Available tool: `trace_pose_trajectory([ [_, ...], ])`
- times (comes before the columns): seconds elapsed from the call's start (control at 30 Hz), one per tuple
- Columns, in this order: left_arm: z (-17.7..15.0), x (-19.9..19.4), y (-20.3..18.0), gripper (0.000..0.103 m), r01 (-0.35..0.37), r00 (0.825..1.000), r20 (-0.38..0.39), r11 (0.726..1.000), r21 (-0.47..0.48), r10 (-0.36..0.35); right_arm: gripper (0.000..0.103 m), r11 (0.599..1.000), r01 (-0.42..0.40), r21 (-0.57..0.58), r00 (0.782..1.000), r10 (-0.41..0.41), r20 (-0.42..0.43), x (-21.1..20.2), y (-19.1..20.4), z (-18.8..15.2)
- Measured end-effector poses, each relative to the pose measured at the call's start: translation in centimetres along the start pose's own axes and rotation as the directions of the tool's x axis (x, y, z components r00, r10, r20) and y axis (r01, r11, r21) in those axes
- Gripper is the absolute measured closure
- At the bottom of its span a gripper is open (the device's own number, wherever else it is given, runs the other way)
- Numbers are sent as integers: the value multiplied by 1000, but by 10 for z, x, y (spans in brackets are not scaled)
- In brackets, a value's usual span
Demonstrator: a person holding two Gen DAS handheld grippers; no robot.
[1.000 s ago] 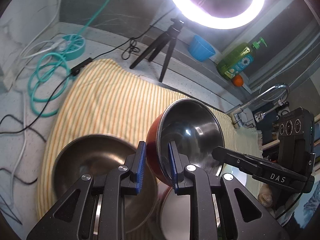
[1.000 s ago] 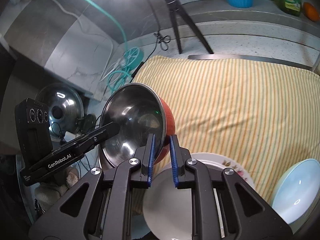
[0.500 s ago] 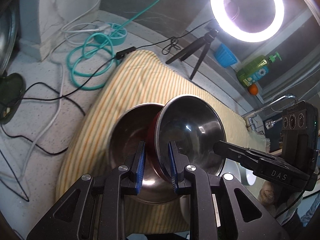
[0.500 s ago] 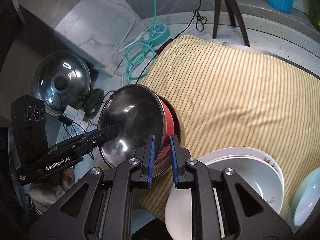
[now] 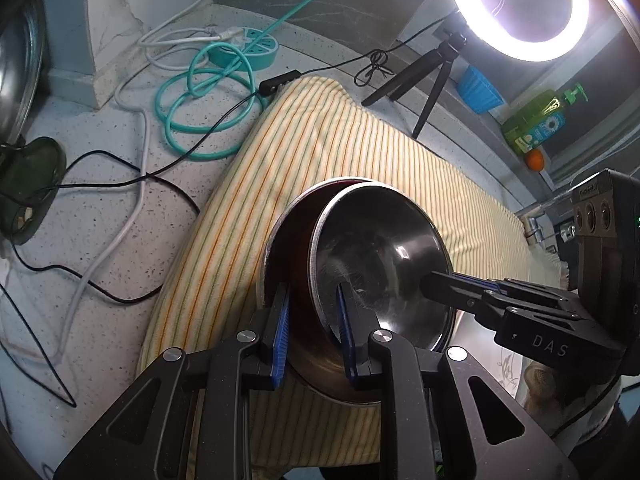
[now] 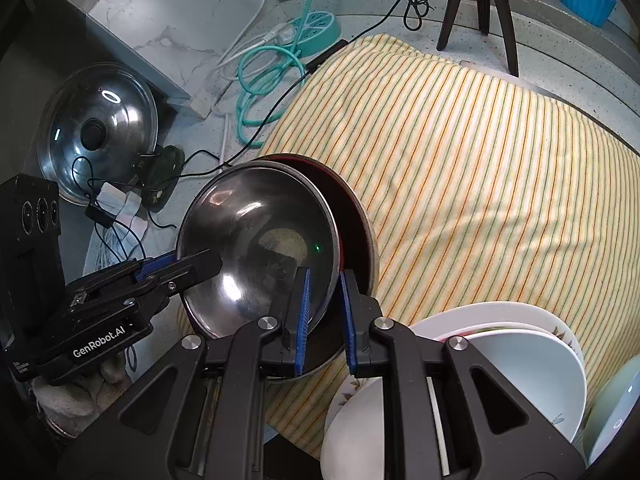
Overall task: Organize plates and bowls
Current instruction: 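Open the right gripper and release the red-bottomed bowl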
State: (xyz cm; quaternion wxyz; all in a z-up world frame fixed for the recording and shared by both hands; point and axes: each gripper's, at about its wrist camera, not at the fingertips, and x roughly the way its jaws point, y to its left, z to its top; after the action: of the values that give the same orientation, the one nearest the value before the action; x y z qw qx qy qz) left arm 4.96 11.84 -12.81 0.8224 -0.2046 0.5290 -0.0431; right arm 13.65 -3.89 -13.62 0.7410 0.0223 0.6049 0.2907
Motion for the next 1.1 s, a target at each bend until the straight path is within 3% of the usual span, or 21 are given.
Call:
trace_pose_trajectory([
  [0.67, 4, 5, -10, 82, -52, 998, -17, 997, 61, 53, 88, 999, 35, -40, 999, -35, -10, 0, 3, 1],
  [1.1, 4, 5, -14, 71, -69, 997, -23, 994, 82, 71, 87, 998, 46, -48, 999, -45, 3, -3, 4, 1],
])
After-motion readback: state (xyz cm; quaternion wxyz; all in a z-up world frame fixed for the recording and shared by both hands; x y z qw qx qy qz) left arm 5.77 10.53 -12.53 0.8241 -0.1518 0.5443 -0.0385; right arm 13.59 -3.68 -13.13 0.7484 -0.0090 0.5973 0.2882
